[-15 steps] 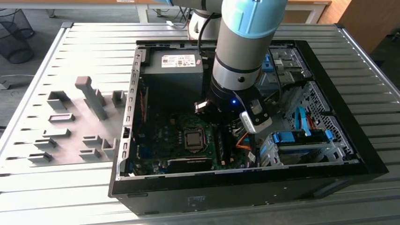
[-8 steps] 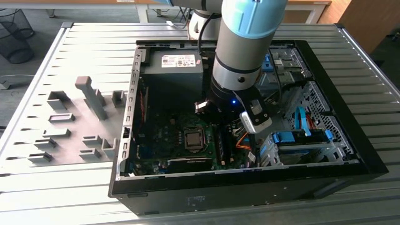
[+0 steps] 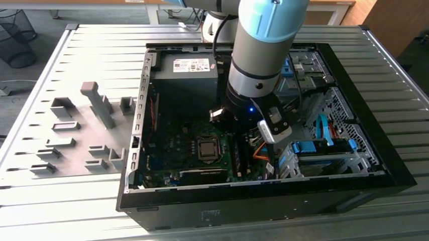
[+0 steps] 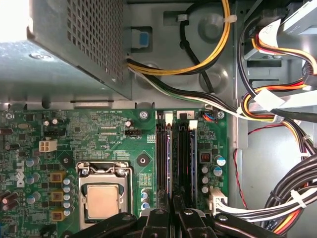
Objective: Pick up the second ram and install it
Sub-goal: 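Insert the second ram into the second slot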
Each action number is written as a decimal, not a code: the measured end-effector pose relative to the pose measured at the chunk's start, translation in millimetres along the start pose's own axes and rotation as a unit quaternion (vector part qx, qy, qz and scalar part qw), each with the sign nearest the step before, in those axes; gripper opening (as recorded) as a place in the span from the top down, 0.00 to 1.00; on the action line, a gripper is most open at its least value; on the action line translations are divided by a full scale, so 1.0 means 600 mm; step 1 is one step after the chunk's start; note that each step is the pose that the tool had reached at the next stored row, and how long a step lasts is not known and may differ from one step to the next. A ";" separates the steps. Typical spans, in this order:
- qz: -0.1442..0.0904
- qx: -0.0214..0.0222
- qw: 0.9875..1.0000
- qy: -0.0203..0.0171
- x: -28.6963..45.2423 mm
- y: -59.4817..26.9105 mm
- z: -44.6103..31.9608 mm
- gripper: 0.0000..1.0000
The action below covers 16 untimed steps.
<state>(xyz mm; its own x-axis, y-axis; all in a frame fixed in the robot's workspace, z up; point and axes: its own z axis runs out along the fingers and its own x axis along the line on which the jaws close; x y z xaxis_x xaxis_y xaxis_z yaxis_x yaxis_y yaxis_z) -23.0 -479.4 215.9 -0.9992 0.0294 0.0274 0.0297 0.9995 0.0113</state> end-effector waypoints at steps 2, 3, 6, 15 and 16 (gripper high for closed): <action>0.000 0.000 1.000 0.000 0.000 0.000 0.001 0.86; 0.000 -0.001 1.000 0.000 0.000 0.000 0.001 0.86; 0.000 -0.002 1.000 0.000 0.000 0.001 0.002 0.86; 0.000 -0.003 1.000 0.000 0.000 0.001 0.003 0.86; 0.000 -0.003 1.000 0.000 0.000 0.001 0.003 0.86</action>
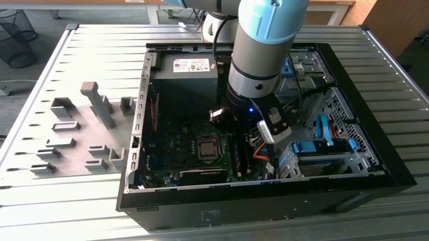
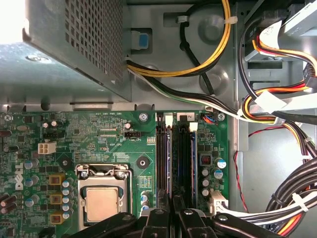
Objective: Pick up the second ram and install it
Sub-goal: 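Insert the second ram into the second slot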
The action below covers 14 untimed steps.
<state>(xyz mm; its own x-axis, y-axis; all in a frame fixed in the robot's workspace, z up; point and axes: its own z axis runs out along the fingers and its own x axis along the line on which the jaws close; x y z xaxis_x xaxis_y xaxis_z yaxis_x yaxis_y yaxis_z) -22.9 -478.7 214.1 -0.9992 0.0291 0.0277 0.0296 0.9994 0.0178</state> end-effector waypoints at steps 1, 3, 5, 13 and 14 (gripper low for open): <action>0.000 0.000 1.000 0.000 0.000 0.000 0.000 0.86; 0.000 0.000 1.000 0.000 0.000 0.000 0.000 0.86; 0.000 0.000 1.000 0.000 0.000 0.000 0.000 0.86; -0.007 0.000 1.000 0.000 -0.001 0.000 0.000 0.86; -0.007 0.000 1.000 0.000 -0.001 0.000 0.000 0.86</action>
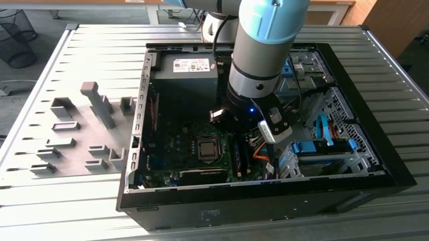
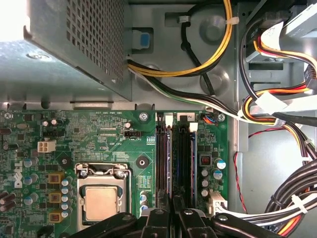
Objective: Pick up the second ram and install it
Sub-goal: 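Insert the second ram into the second slot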
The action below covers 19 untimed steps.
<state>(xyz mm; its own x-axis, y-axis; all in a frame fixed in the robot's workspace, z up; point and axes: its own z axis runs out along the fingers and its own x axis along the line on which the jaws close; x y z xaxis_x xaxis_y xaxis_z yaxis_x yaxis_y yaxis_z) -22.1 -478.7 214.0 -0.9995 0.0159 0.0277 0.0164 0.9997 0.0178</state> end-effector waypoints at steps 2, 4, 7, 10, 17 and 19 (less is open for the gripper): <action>0.000 0.000 1.000 0.000 0.000 0.000 0.001 0.86; 0.000 0.000 1.000 0.000 0.000 0.000 0.003 0.86; 0.000 0.000 1.000 0.000 0.000 0.000 0.004 0.86; 0.000 0.000 1.000 0.000 0.000 0.000 0.004 0.86; 0.000 0.000 1.000 0.000 0.000 0.000 0.001 0.78; 0.000 0.000 1.000 0.000 0.000 0.000 -0.009 0.78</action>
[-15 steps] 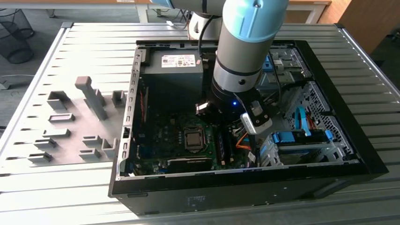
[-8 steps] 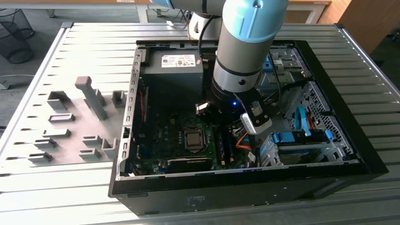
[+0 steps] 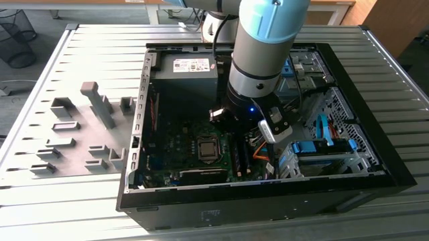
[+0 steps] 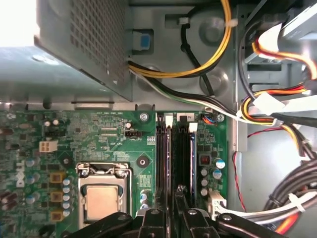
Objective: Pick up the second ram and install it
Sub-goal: 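Insert the second ram into the second slot, then press down the second ram until it locks into place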
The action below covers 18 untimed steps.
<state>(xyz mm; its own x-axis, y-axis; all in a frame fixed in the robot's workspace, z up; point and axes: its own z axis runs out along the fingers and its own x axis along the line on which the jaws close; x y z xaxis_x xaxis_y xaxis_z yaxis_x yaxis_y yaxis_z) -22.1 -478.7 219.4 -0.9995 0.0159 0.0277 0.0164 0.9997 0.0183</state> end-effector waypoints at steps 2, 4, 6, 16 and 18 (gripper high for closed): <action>0.000 0.000 1.000 0.000 0.000 0.000 -0.010 0.78; 0.000 0.000 1.000 0.000 0.001 0.000 -0.020 0.78; 0.000 0.000 1.000 0.000 0.001 0.000 -0.021 0.80; 0.000 0.000 1.000 0.000 0.000 0.000 -0.018 0.90; 0.000 0.000 1.000 0.000 0.000 0.000 -0.012 0.90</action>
<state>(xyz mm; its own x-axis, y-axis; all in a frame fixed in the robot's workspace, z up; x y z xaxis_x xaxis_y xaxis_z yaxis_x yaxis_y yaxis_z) -22.1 -478.6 226.5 -0.9995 0.0158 0.0279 0.0163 0.9997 0.0182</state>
